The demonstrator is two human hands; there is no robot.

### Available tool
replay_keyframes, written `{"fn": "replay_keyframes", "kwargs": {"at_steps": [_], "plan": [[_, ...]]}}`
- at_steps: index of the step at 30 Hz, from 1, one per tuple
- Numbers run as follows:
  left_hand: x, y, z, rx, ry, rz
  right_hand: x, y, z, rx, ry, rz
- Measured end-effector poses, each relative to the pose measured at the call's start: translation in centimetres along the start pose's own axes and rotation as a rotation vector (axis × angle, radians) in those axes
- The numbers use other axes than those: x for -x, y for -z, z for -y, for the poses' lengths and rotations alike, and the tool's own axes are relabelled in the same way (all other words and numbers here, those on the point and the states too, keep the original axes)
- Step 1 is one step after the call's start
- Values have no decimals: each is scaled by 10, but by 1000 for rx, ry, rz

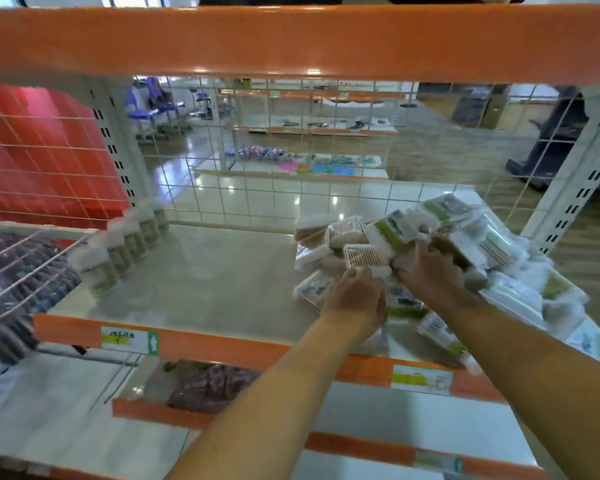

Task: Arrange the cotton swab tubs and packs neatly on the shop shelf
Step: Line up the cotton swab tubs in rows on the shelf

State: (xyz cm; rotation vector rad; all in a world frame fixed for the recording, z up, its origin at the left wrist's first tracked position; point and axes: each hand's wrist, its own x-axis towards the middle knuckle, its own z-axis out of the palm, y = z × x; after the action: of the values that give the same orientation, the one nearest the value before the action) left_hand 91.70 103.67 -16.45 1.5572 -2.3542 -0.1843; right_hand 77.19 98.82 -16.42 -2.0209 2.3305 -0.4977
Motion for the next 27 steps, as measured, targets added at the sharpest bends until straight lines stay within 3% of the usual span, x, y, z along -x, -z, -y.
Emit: {"fn": "replay_keyframes", "kwargs": {"at_steps": [17, 27], "plan": [[-4, -14, 16, 83, -67, -63, -3, 2, -5, -31, 117, -47], [-17, -13, -5, 263, -72, -182, 22, 35, -6, -231, 105, -58]]}}
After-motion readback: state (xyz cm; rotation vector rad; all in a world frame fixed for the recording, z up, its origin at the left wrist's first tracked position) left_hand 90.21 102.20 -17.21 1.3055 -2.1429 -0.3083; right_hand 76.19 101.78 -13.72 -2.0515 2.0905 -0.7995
